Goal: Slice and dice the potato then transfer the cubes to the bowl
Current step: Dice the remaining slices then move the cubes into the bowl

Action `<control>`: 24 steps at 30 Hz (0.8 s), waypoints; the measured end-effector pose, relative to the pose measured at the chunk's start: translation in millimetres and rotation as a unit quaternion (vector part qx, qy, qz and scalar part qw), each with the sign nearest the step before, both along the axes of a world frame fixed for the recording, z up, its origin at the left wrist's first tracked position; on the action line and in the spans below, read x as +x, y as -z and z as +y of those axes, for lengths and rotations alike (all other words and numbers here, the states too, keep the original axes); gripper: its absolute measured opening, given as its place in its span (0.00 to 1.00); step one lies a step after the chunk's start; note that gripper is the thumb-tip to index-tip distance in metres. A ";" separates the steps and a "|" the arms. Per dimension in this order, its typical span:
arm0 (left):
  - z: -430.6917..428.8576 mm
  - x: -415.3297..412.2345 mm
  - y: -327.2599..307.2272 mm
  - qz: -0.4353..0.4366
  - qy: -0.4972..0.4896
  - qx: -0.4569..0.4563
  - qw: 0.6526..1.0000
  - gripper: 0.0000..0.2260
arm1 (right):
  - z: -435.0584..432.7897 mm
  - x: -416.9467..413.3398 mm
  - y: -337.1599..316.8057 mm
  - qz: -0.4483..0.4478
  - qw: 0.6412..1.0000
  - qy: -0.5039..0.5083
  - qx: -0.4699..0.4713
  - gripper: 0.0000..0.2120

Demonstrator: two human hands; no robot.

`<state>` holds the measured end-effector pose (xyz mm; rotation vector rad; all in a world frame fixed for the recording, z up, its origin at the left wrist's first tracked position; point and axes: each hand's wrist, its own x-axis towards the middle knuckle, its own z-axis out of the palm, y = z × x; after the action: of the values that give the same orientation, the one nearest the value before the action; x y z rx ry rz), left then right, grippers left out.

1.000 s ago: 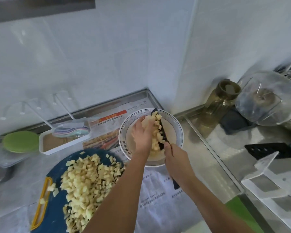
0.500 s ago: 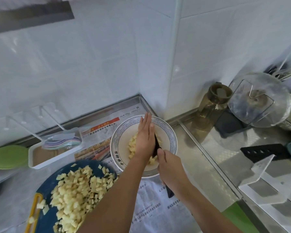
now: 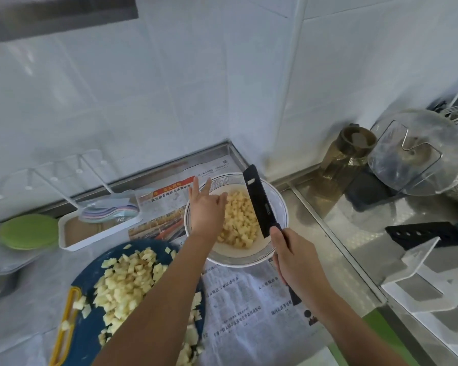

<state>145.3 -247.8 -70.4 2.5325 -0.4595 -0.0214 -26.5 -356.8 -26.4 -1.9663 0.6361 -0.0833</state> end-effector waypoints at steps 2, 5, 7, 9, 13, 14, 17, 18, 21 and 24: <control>18.4 -2.5 -0.1 0.004 0.037 0.020 0.999 0.15 | 12.4 -11.3 1.7 -0.005 0.999 -0.032 0.020 0.20; 55.1 -19.3 4.2 0.010 0.060 -0.005 0.998 0.22 | 31.4 -31.4 7.6 -0.005 0.995 -0.095 0.025 0.18; 82.4 -36.4 7.1 -0.010 0.063 -0.006 0.998 0.23 | 41.4 -45.7 11.8 -0.001 0.991 -0.130 0.000 0.19; 111.9 -54.6 12.3 -0.020 0.061 -0.011 0.998 0.23 | 51.9 -62.2 20.0 0.020 0.984 -0.173 -0.034 0.20; 168.9 -86.8 36.2 -0.019 0.055 0.034 0.998 0.22 | 87.4 -99.8 45.1 0.085 0.974 -0.203 -0.060 0.15; 180.6 -93.6 41.4 -0.017 0.048 0.039 0.998 0.24 | 98.4 -106.7 50.9 0.103 0.975 -0.187 -0.060 0.14; 212.9 -114.3 54.5 0.003 0.001 0.035 0.999 0.28 | 133.5 -114.0 66.0 0.164 0.971 -0.141 -0.099 0.12; 221.4 -120.9 57.3 0.014 -0.020 0.026 0.999 0.29 | 143.0 -113.6 69.8 0.172 0.970 -0.130 -0.115 0.11; 246.3 -140.2 63.0 0.021 -0.033 -0.001 0.999 0.36 | 168.7 -115.1 74.3 0.161 0.976 -0.098 -0.110 0.09; 264.3 -156.9 74.1 -0.008 0.068 0.046 0.997 0.42 | 179.5 -122.2 71.6 0.133 0.985 -0.078 -0.080 0.09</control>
<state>-11.6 16.5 -144.5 2.5881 -0.6512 -0.0760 -148.7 -177.3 -98.1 -2.1969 0.6605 0.2369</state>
